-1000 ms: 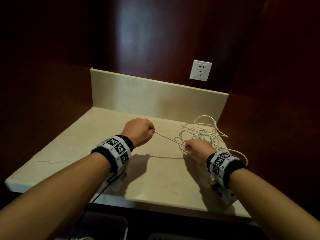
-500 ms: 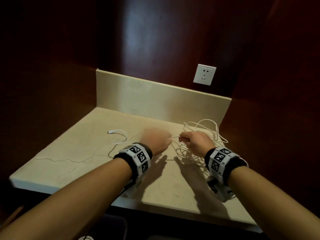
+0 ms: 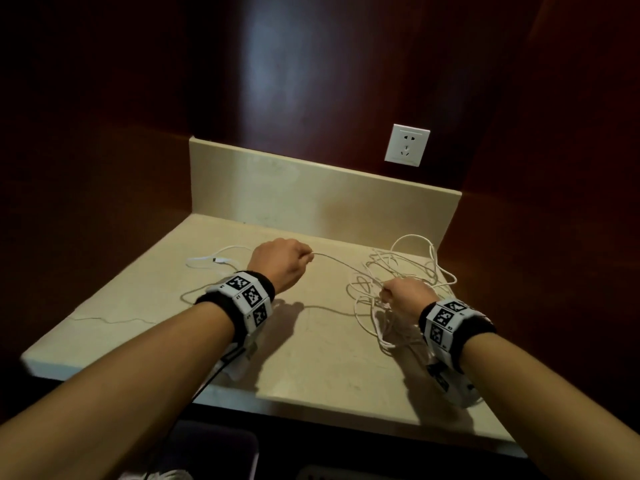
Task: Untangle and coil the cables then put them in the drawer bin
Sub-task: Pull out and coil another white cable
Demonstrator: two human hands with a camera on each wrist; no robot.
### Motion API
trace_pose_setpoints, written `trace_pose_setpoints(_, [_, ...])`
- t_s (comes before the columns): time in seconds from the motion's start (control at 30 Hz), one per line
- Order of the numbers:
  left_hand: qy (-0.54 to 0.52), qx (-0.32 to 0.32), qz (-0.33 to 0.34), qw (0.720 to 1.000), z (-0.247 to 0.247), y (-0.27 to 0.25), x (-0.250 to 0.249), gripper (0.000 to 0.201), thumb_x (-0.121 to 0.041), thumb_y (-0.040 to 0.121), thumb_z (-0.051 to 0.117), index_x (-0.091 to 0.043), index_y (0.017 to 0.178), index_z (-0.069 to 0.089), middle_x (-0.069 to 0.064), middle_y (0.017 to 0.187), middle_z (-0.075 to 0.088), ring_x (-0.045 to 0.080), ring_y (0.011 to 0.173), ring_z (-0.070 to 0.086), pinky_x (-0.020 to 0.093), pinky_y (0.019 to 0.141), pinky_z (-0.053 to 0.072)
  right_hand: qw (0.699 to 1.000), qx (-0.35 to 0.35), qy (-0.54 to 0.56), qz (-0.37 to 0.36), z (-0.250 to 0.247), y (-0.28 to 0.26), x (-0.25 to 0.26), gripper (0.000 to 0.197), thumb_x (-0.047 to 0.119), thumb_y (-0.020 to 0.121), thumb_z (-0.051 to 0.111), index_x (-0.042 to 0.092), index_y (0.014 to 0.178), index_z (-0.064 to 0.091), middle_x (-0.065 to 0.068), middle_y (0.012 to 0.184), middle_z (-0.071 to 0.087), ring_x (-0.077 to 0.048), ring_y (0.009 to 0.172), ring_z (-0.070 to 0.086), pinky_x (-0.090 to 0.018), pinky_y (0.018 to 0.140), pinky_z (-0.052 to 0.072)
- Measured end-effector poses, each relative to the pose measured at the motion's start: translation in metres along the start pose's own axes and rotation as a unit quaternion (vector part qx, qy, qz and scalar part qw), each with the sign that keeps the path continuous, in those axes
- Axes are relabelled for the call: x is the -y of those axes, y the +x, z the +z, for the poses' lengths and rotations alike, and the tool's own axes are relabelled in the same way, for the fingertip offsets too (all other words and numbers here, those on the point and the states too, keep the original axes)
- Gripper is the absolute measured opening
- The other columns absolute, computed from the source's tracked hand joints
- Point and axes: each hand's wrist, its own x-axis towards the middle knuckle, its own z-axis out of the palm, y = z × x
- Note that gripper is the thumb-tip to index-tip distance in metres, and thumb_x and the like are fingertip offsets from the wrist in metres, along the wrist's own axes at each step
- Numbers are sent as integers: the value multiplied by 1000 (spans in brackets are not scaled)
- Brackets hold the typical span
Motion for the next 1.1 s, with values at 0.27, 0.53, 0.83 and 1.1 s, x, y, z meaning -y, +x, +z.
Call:
trace_pose_setpoints(0.27, [-29, 55, -11, 998, 8, -8, -8, 48, -15, 93, 42, -28, 138, 50, 2, 125, 65, 26, 114, 57, 35, 92, 46, 993, -81, 76, -50, -23, 4, 27, 23, 6, 91, 43, 19, 75, 54, -6, 93, 63, -27, 90, 56, -29, 71, 36])
trace_pose_setpoints(0.53, [-117, 14, 55, 992, 1, -9, -27, 24, -35, 98, 48, -24, 105, 68, -3, 78, 72, 19, 84, 63, 34, 77, 48, 978, -130, 95, -129, -32, 0, 39, 19, 20, 98, 49, 21, 98, 69, 1, 89, 65, -24, 86, 57, -35, 74, 44])
trace_pose_setpoints(0.83, [22, 19, 50, 998, -11, -18, 2, 30, -40, 99, 43, -33, 112, 69, -3, 111, 71, 22, 103, 60, 31, 78, 40, 975, -82, 115, -170, -19, -5, 20, 23, 26, 98, 54, 11, 97, 71, -1, 92, 70, -14, 81, 58, -27, 70, 41])
trace_pose_setpoints(1.1, [62, 20, -27, 997, -20, -32, 24, 31, -33, 95, 43, -28, 110, 70, 1, 108, 71, 24, 98, 62, 32, 80, 44, 982, -76, 127, -117, -24, -8, 16, 31, 32, 100, 50, 12, 93, 73, 13, 61, 50, -1, 58, 44, -19, 54, 31])
